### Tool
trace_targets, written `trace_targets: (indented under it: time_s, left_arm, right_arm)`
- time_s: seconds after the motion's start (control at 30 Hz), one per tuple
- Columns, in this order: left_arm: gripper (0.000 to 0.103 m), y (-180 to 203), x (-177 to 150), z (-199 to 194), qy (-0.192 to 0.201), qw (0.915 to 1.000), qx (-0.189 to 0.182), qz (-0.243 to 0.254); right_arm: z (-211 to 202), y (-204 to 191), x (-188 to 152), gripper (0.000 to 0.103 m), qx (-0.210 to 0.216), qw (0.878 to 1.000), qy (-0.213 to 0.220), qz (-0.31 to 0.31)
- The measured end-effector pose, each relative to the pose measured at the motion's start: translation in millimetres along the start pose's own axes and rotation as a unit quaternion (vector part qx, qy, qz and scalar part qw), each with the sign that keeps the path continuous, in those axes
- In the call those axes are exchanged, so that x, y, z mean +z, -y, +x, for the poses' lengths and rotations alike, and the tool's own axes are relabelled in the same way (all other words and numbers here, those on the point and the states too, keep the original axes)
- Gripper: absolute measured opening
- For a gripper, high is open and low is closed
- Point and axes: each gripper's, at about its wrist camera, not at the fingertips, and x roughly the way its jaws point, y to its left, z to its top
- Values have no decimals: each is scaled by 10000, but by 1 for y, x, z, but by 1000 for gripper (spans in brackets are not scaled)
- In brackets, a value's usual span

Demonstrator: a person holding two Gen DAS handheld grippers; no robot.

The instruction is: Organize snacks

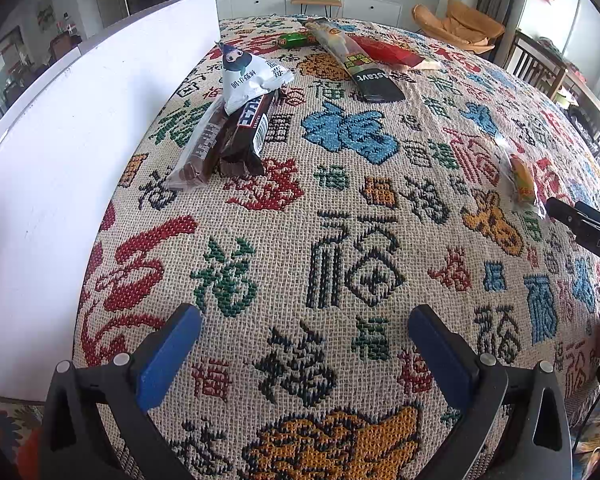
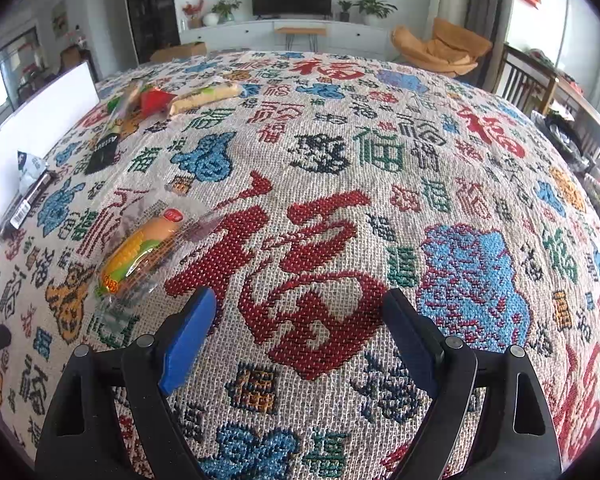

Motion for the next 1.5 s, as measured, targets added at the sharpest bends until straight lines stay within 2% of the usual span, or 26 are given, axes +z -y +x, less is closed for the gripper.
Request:
trace_targets:
  time_s: [1.23, 1.33, 1.4, 1.5]
  left_arm:
    - [103, 0, 0, 0, 0, 10000, -18, -7]
    - [103, -5, -1, -2, 62, 9996, -200, -164]
    - [103, -14, -1, -6, 142, 9982, -436, -381]
    - [103, -26, -2, -12, 305, 9953, -601, -691]
  right_arm:
    - [-1, 0, 0, 87, 4, 10000, 3, 4]
    - [-1, 0, 0, 87, 4, 10000, 3, 4]
    - [-1, 0, 0, 87, 4, 10000, 4, 4]
    - [-1, 0, 0, 87, 5, 10000, 4, 4]
